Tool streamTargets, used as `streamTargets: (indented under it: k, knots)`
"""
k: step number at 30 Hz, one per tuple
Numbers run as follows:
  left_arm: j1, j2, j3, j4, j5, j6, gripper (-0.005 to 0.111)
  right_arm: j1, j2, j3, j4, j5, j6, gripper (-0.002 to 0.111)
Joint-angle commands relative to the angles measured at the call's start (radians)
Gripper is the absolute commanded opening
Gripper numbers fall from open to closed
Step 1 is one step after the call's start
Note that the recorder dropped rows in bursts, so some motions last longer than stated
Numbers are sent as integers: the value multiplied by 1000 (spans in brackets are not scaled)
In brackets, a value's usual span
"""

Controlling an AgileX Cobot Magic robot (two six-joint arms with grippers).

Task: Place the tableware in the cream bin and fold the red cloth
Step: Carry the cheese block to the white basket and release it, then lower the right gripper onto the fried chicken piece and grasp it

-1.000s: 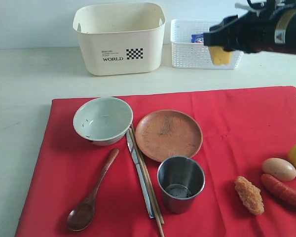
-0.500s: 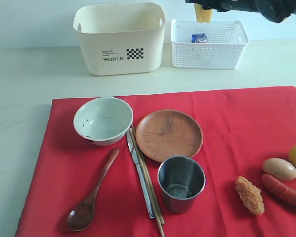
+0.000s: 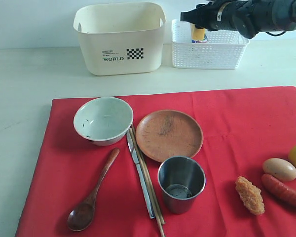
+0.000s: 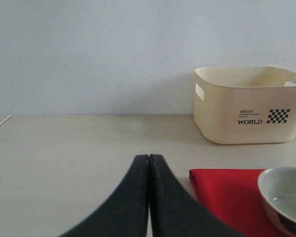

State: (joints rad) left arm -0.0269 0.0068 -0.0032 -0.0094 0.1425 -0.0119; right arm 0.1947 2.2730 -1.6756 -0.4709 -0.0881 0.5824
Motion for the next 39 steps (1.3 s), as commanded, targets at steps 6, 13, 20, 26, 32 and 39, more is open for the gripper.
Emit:
streamTargets:
  k: [6, 13, 20, 26, 32, 39]
  knots:
    - [1, -7, 3, -12, -2, -3, 1, -4, -33, -10, 1, 63, -58, 71]
    - [1, -7, 3, -12, -2, -3, 1, -2, -265, -10, 3, 636, -191, 41]
    - [1, -7, 3, -12, -2, -3, 1, 3, -513, 5, 93, 993, -303, 0]
    - [1, -7, 3, -12, -2, -3, 1, 3, -687, 144, 203, 1011, -411, 0]
    - [1, -7, 3, -12, -2, -3, 1, 3, -800, 274, 207, 1149, -487, 0]
    - [1, -7, 3, -12, -2, -3, 1, 3, -855, 387, 318, 1309, -613, 0]
